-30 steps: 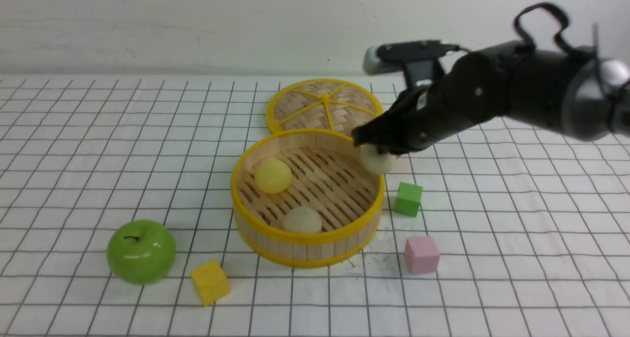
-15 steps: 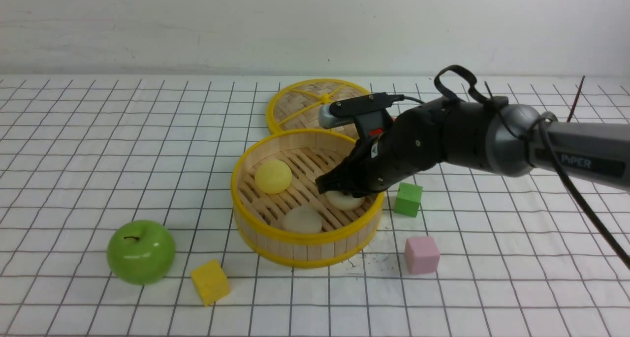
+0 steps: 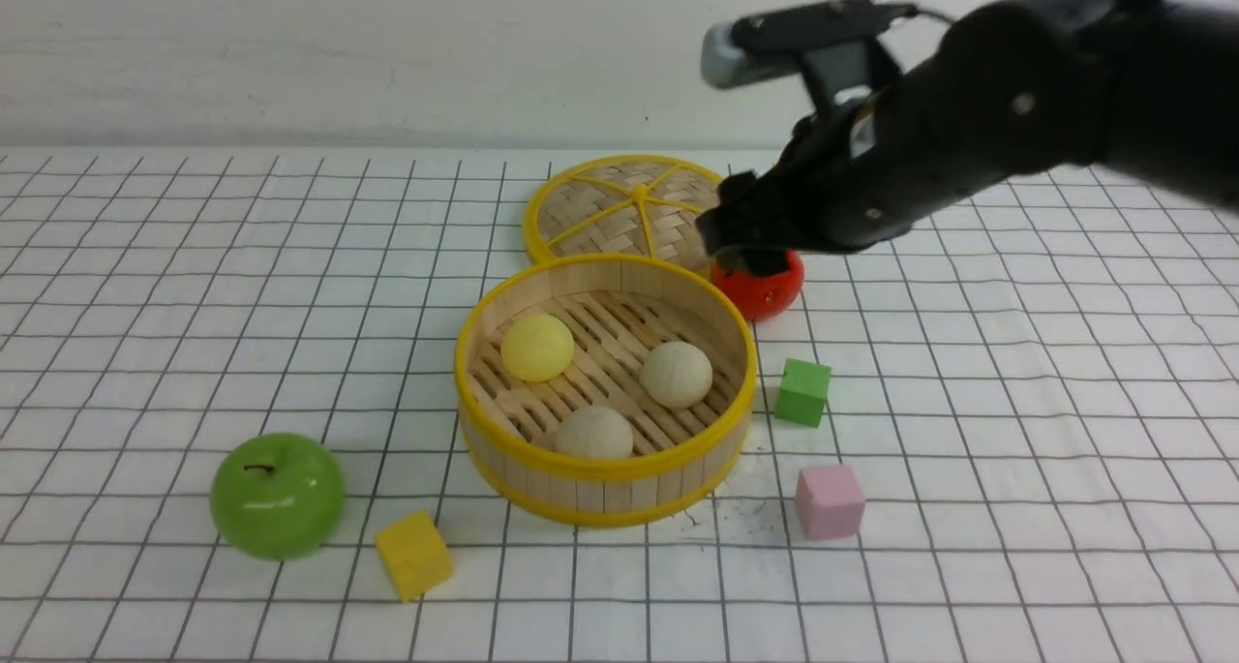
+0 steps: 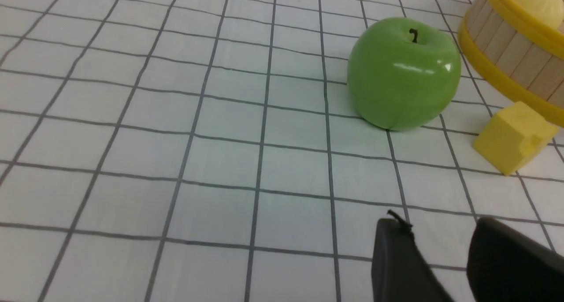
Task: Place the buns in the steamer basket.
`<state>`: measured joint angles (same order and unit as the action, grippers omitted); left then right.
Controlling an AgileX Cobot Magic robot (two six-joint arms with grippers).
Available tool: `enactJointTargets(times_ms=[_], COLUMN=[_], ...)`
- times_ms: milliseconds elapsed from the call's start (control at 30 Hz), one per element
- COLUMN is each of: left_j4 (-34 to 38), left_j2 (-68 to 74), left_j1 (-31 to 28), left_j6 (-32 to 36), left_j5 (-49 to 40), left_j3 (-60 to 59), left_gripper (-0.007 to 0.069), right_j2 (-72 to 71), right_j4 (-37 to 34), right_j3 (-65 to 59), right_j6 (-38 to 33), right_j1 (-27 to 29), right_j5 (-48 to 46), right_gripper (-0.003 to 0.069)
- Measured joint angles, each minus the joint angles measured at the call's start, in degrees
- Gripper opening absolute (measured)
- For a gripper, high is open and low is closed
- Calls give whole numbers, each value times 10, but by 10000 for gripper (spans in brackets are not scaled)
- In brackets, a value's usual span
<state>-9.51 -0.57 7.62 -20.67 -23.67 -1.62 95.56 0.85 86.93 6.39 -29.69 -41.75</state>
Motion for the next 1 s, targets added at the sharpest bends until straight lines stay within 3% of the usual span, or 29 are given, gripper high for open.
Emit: enactJointTargets(times_ms=[200,400,533,633,733,767,1000], left_j4=[0,0,0,0,0,0,0], left_j2=[0,0,0,0,0,0,0], left_j1=[0,0,0,0,0,0,0], left_j6=[0,0,0,0,0,0,0], left_j5=[0,0,0,0,0,0,0], left_j3=[0,0,0,0,0,0,0], left_gripper=[237,237,237,237,237,237,237], right_j2=[-160,-270,-315,-368,-396,-416,-480], right_j4=[1,1,-5,-45,-74,-96,-138], right_j3=[0,0,-8,-62,-107,-148,-251], right_j6=[0,-15,-19,-21,-21,-21,-21], right_j1=[0,0,0,0,0,0,0], right_j5=[-169,-293,-303,-303,-306,-308,-308], right_gripper=[483,360,254,123,54,1,-21])
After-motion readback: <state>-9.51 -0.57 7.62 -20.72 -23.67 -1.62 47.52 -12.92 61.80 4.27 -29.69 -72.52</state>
